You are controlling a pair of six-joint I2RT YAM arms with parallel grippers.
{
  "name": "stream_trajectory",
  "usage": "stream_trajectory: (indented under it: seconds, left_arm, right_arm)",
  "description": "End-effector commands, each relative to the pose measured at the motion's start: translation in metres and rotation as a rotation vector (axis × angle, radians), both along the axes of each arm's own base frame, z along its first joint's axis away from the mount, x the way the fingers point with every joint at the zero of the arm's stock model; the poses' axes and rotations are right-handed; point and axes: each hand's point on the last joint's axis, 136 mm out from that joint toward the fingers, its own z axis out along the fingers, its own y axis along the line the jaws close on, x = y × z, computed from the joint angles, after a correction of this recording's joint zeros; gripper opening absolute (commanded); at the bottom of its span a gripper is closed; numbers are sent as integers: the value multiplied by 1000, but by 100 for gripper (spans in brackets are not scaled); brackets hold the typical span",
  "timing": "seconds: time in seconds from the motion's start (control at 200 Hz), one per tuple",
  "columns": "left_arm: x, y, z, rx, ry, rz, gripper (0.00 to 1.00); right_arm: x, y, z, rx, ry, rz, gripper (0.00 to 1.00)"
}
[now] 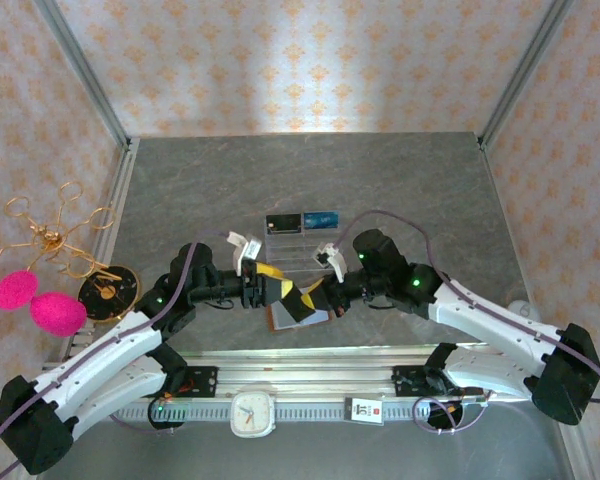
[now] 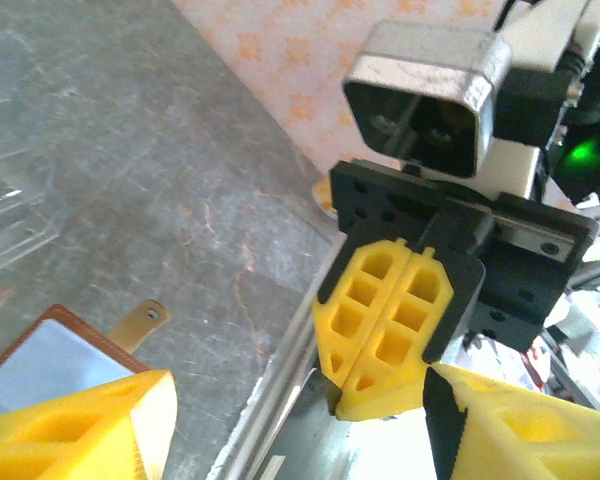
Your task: Take the credit cards out of the card holder
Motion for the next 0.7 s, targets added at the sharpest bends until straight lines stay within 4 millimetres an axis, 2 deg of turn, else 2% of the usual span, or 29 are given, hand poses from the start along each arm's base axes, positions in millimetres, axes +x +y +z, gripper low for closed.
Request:
stream_trajectory:
  seconds: [0.0, 0.11, 0.22, 0.375, 0.4, 0.42, 0.506, 0.536, 0.611, 0.691]
  left_arm:
    - [-10, -7, 19, -62, -54, -93, 61]
    - [-16, -9, 24, -96, -47, -130, 45]
    - [-19, -9, 27, -115, -50, -145, 33]
    - [-19, -10, 31, -138, -54, -141, 0]
    - [-18, -10, 32, -148, -42, -135, 0]
    - [-17, -9, 33, -155, -43, -124, 0]
    - [-8, -7, 37, -202, -43, -62, 0]
    - [-4, -4, 39, -227, -49, -28, 0]
    - [8, 5, 49, -303, -92, 77, 0]
    - [25, 23, 61, -366, -155, 233, 0]
  right_arm:
    - [-1, 6, 26, 62, -54, 41, 0]
    - [5, 7, 32, 67, -79, 22, 0]
    - [11, 9, 33, 54, -89, 5, 0]
    - [21, 14, 32, 46, -85, -28, 0]
    - [24, 14, 33, 48, -86, -47, 0]
    - [27, 14, 34, 52, -89, -61, 4]
    - [37, 14, 48, 96, -108, -136, 31]
    - [41, 12, 55, 120, -118, -172, 37]
    - [50, 9, 72, 194, -136, -249, 45]
    - [64, 2, 83, 248, -143, -358, 47]
